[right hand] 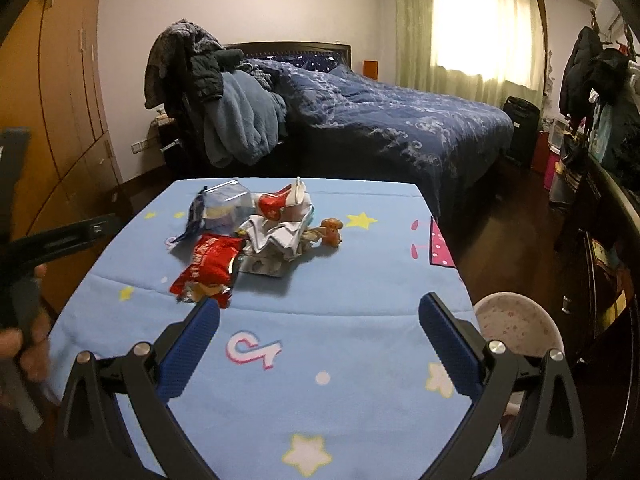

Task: Collect trash
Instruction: 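Grasp the blue biscuit wrapper with the left tool while the right tool grasps the red paper cup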

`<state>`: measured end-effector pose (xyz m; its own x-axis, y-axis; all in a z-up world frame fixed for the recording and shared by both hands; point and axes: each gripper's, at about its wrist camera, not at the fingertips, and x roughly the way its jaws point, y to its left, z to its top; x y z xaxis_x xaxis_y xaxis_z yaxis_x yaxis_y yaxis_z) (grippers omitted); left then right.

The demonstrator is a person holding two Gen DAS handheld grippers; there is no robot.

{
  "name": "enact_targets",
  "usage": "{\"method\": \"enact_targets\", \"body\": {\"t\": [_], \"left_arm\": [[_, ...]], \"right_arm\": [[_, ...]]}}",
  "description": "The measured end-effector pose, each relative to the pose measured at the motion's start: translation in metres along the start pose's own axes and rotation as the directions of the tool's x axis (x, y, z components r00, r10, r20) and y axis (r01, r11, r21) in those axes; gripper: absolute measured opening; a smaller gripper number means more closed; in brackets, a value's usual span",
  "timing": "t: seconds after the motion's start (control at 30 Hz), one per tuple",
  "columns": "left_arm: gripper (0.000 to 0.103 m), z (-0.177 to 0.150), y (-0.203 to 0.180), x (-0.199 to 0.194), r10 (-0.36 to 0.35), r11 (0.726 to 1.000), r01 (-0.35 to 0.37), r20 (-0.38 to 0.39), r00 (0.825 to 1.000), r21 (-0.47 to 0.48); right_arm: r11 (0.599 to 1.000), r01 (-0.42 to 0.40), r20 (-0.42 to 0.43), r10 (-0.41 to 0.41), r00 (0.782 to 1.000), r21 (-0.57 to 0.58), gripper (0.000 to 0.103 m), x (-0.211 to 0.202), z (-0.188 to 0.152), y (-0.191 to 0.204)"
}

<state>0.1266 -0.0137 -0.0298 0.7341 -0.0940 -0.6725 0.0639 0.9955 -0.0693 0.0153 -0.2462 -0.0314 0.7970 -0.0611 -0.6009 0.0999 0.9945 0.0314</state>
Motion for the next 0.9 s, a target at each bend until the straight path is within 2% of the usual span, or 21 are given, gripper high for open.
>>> {"method": "enact_targets", "body": {"t": [0.03,0.1,0.17,0.27,0.47,0.6,0.73,0.9], "left_arm": [[0.099,0.005,-0.004,0.016,0.033,0.999,-0.033,-0.022,0.999,0.011],[0.099,0.012,-0.010,0.037,0.040,0.999,-0.039,-0.035,0.999,0.036],[0.099,0.018,-0.017,0.059,0.089,0.994,-0.086,-0.057,0.994,0.062],[0.099,0.024,-0.025,0.085,0.116,0.990,-0.110,-0.070,0.991,0.083],[0.099,0.030,-0.034,0.120,0.089,0.993,-0.078,-0.121,0.989,0.089],[0.099,0.029,-0.035,0.122,0.048,0.997,-0.038,-0.134,0.990,0.072],[0.099,0.030,-0.032,0.102,-0.014,0.999,0.019,-0.091,0.996,0.049],[0.099,0.033,-0.040,0.114,0.029,0.996,-0.019,-0.110,0.994,0.086]], "right_arm": [[1.000,0.005,-0.004,-0.005,1.000,-0.001,0.100,0.004,0.001,0.000],[1.000,0.006,-0.010,-0.006,1.000,-0.007,0.100,0.013,0.004,-0.001],[1.000,0.010,-0.022,-0.011,1.000,-0.013,0.100,0.021,0.006,-0.001],[1.000,0.007,-0.033,-0.007,0.999,-0.019,0.099,0.031,0.009,-0.001],[0.999,0.016,-0.034,-0.017,0.999,-0.031,0.099,0.043,0.017,-0.003],[0.999,0.026,-0.032,-0.027,0.999,-0.040,0.100,0.048,0.023,-0.007],[0.999,0.026,-0.027,-0.027,0.999,-0.042,0.100,0.049,0.025,-0.009],[1.000,0.014,-0.036,-0.015,0.999,-0.026,0.100,0.051,0.025,-0.011]]}}
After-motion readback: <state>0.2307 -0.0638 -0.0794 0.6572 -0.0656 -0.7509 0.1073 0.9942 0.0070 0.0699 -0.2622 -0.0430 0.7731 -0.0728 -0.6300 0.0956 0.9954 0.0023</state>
